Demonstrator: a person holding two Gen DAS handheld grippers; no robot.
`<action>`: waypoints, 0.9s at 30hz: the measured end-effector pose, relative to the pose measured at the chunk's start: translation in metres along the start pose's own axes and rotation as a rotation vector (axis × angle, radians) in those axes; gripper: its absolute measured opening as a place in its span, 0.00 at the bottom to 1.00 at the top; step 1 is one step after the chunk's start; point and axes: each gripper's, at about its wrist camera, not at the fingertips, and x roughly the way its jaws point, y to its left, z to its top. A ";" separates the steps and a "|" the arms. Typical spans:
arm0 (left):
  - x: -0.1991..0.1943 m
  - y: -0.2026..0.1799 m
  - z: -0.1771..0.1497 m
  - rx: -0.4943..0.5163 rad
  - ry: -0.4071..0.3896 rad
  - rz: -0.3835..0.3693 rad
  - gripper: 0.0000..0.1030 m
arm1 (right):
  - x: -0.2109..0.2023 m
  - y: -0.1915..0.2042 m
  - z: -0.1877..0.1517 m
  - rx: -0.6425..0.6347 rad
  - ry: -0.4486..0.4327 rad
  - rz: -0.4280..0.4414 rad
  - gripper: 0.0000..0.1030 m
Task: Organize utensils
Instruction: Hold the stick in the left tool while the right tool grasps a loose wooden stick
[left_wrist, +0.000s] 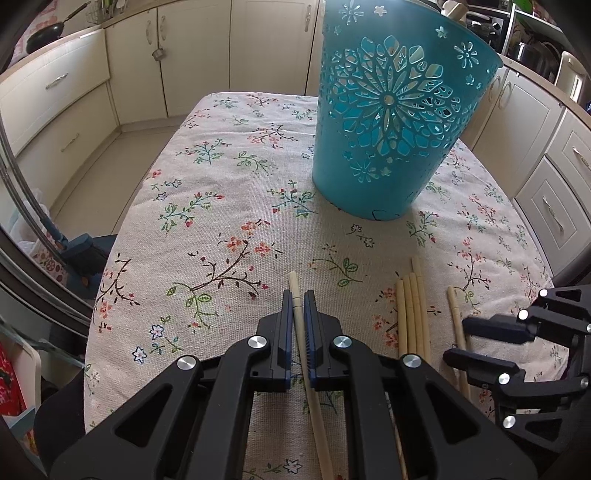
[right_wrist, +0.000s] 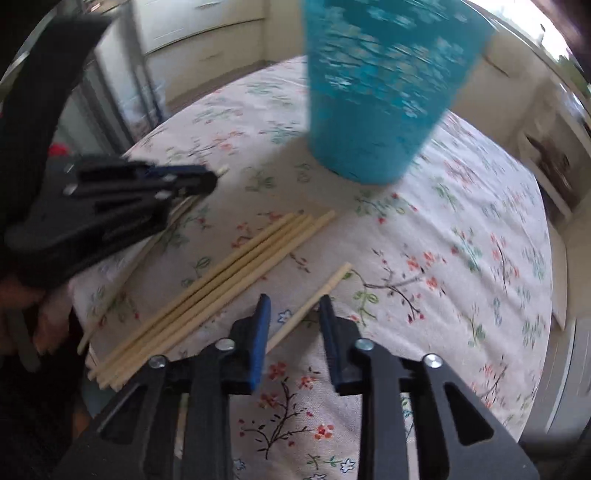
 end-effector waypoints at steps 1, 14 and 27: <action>0.001 0.000 0.000 0.000 0.000 0.001 0.07 | -0.001 0.002 0.000 -0.053 0.006 0.002 0.19; 0.004 -0.002 0.003 0.015 0.014 0.002 0.07 | -0.009 -0.018 -0.006 -0.033 0.060 -0.007 0.15; 0.002 -0.003 0.004 0.009 0.039 -0.049 0.05 | -0.010 -0.046 -0.018 0.160 0.011 0.033 0.12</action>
